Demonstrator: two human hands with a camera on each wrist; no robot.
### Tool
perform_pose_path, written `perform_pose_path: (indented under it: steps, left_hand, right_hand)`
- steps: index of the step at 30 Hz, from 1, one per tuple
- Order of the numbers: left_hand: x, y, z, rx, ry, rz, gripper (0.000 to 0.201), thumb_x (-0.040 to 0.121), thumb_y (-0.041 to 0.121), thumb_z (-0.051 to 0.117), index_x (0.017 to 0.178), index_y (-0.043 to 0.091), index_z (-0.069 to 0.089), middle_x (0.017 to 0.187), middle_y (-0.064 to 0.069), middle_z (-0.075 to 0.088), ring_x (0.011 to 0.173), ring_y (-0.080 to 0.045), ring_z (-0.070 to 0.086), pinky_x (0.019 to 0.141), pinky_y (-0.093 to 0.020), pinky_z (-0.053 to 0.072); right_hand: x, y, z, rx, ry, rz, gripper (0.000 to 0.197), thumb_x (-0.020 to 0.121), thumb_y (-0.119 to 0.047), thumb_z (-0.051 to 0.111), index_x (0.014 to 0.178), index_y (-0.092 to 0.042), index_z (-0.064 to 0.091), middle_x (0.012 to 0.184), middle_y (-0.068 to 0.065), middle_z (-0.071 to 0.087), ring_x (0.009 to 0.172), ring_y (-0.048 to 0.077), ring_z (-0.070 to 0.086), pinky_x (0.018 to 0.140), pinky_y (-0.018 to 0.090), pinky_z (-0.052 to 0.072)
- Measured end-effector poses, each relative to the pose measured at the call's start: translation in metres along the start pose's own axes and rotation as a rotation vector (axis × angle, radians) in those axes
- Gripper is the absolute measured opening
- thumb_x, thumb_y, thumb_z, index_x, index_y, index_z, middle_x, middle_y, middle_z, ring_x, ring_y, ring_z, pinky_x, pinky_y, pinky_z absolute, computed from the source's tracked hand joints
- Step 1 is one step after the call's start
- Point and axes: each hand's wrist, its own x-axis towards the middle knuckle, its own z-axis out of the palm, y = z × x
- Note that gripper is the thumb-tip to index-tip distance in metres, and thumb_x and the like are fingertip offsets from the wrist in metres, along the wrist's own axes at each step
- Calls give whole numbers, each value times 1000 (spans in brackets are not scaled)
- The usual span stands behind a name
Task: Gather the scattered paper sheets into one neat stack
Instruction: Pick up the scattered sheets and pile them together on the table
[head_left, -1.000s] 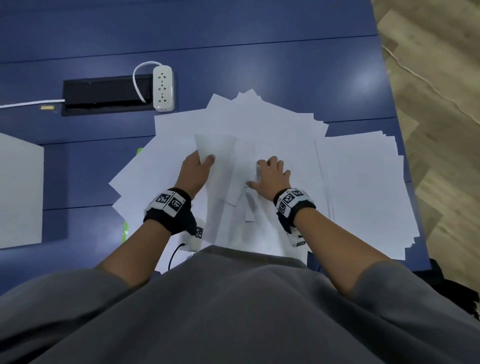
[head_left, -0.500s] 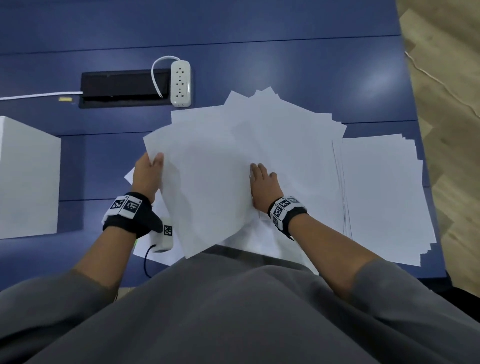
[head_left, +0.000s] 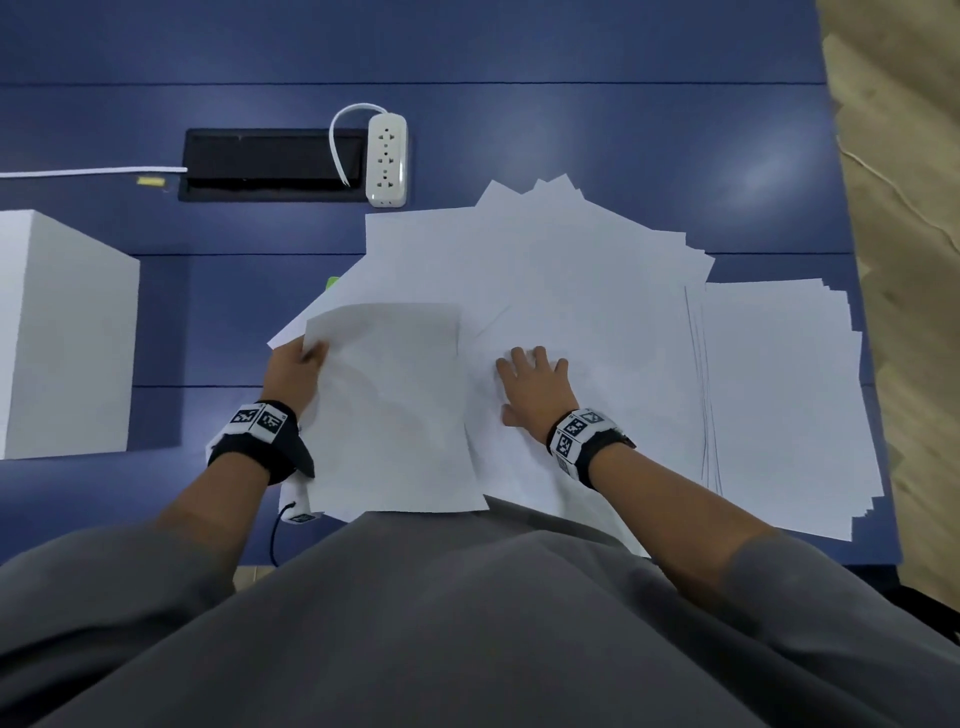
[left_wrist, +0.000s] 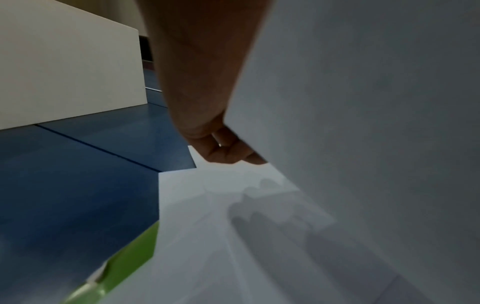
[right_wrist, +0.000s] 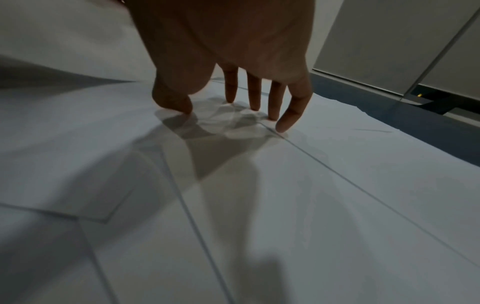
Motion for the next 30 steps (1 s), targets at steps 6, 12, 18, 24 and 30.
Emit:
perform_pose_path:
  steps: [6,12,18,24,30]
  left_hand:
    - [1,-20,-1,35,-35,-27,23,98,16,47,100,-2,62,89,-12,59,83,-23,53,75,-31,40]
    - [-1,-30,3,33,-62,-90,25,97,18,44,91,-2,57,81,-12,55,74,-23,49,70,-32,40]
    - [-2,-24,9,28,-73,-110,20,94,18,43,96,6,59,92,-12,60,85,-29,56,80,-38,47]
    - [-6,2,31,-3,-113,-19,25,95,19,43,108,4,59,106,-17,63,98,-35,57,87,-41,46]
    - [-6,22,50,-3,-20,36,25,99,15,39,114,2,53,111,-18,61,102,-32,55,78,-31,38]
  right_hand:
    - [7,-6,1,5,13,44,57,72,-26,71,124,-12,51,126,11,50,107,36,48,78,46,42]
    - [19,15,-13,143,154,133,37,85,-34,62,113,-9,57,114,13,55,101,33,52,84,48,38]
    - [21,48,-58,716,543,366,11,83,-22,58,91,-15,59,92,-2,60,95,22,52,84,36,26]
    - [12,74,-127,1054,928,423,8,78,-24,56,79,-28,49,72,-16,53,70,10,48,84,40,41]
    - [-13,99,-186,1344,986,140,13,82,0,51,76,-9,58,65,-3,53,63,13,45,60,26,39]
